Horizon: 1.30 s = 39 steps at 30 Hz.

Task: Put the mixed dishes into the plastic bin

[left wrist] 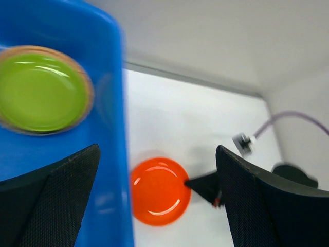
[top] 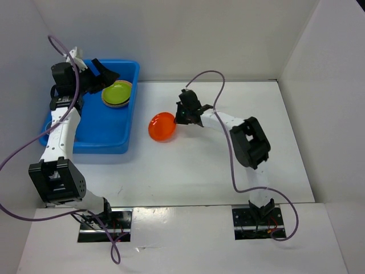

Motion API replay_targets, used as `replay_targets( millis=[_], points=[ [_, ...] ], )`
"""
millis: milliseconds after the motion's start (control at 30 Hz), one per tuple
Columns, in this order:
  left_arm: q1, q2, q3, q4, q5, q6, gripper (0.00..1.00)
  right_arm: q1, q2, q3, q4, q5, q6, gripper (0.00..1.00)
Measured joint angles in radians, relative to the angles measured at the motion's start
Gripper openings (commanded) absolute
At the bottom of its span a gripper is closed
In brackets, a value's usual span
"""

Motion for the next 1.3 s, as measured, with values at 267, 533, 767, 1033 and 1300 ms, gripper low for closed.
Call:
replay_targets(
  millis=[267, 533, 767, 1033, 1300],
  points=[
    [-0.085, 0.071, -0.009, 0.093, 0.41, -0.002, 1.0, -0.036, -0.369, -0.167, 0.005, 0.058, -0.054, 0.01],
    [-0.187, 0.143, -0.012, 0.121, 0.565, 0.005, 1.0, -0.032, -0.585, -0.183, 0.05, 0.056, -0.087, 0.01],
    [-0.231, 0.189, -0.012, 0.117, 0.597, 0.025, 0.96, -0.016, -0.615, -0.216, 0.056, 0.043, -0.095, 0.01],
    [-0.296, 0.238, 0.026, 0.054, 0.634, 0.082, 0.54, -0.008, -0.614, -0.219, 0.056, 0.037, -0.109, 0.01],
    [-0.308, 0.266, 0.071, -0.045, 0.64, 0.136, 0.0, -0.009, -0.597, -0.219, 0.047, 0.048, -0.135, 0.1]
  ],
)
